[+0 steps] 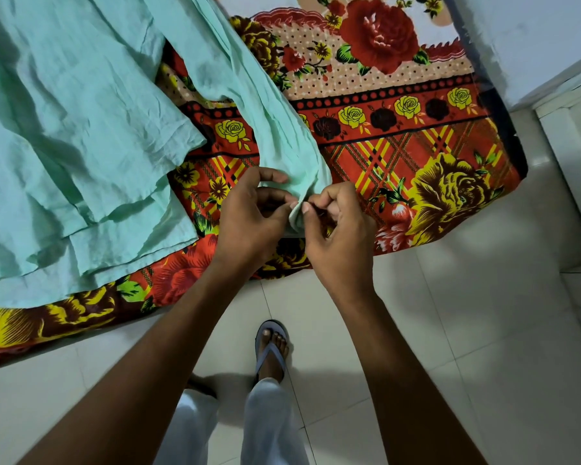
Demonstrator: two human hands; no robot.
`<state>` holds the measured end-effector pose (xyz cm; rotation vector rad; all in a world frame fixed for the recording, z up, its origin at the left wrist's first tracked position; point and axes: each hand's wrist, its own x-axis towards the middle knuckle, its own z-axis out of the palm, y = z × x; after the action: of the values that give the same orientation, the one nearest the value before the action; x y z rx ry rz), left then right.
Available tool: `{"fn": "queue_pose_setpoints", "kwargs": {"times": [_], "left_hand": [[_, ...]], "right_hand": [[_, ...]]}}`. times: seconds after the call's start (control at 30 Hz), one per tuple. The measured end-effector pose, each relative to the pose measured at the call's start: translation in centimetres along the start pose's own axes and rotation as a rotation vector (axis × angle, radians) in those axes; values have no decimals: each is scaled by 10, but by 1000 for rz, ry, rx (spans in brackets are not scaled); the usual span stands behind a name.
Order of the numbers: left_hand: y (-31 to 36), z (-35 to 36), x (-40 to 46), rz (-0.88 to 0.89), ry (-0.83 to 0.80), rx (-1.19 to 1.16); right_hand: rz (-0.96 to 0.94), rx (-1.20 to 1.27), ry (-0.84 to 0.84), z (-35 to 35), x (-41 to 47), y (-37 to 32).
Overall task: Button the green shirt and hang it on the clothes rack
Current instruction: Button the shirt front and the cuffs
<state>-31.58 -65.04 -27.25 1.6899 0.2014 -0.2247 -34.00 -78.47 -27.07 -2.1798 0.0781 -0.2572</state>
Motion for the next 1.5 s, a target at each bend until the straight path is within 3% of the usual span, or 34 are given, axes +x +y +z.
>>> {"fn": "queue_pose_setpoints", "kwargs": {"times": [0.37, 0.57, 0.73, 0.83, 0.97, 1.1, 1.17, 1.37, 1.5], "left_hand": [[-1, 6, -3, 48, 37, 61], [0, 8, 1, -72, 82, -145], [8, 7, 7, -198, 98, -181], [12, 3, 10, -244, 71, -168], [15, -2, 14, -251, -5, -36], [16, 7, 16, -40, -31, 374], [17, 11, 15, 40, -54, 462], [17, 0, 17, 74, -154, 446], [29, -19, 27, 51, -103, 364]], "right_hand": [[172, 107, 50, -1, -3, -1], [274, 236, 98, 5, -3, -8], [320, 279, 124, 7, -3, -8], [307, 236, 121, 7, -1, -6], [243, 138, -34, -3, 3, 2], [144, -155, -198, -16, 9, 5], [110, -281, -254, -21, 14, 4], [70, -371, -177, -32, 31, -11], [48, -367, -140, -28, 51, -19]]}}
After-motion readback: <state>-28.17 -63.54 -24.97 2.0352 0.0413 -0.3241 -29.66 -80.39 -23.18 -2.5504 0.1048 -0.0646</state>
